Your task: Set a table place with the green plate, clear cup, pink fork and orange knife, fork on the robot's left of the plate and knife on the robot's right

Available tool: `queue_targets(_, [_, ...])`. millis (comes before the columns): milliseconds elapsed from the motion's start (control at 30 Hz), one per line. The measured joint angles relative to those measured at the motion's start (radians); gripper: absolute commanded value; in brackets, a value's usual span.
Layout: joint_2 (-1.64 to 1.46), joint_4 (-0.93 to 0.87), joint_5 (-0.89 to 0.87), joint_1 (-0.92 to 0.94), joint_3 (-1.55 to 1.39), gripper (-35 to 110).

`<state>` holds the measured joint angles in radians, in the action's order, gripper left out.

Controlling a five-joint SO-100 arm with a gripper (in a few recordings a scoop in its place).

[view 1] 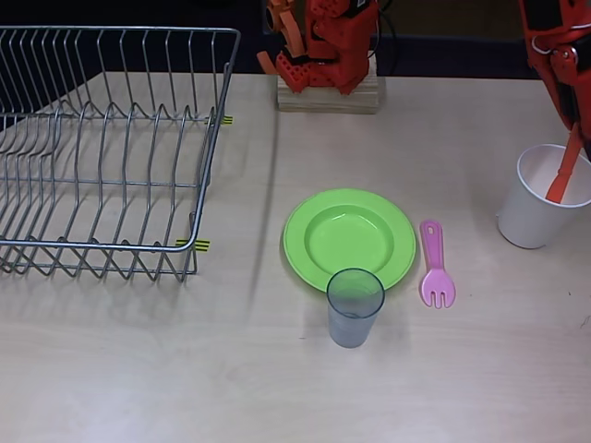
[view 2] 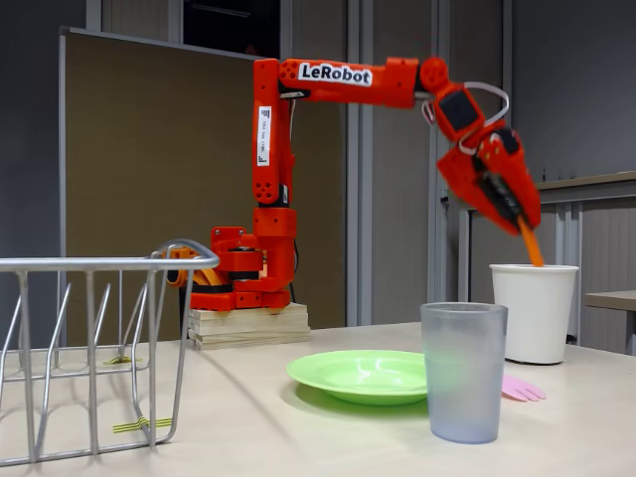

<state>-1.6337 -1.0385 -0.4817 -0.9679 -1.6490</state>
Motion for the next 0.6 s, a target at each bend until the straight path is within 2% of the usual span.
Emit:
queue_targets(367, [-0.245,-0.249,-0.038,0.025,0.041,0])
queue_targets(600, [-0.466,-0.301,0.092,0.112,-0.041,0])
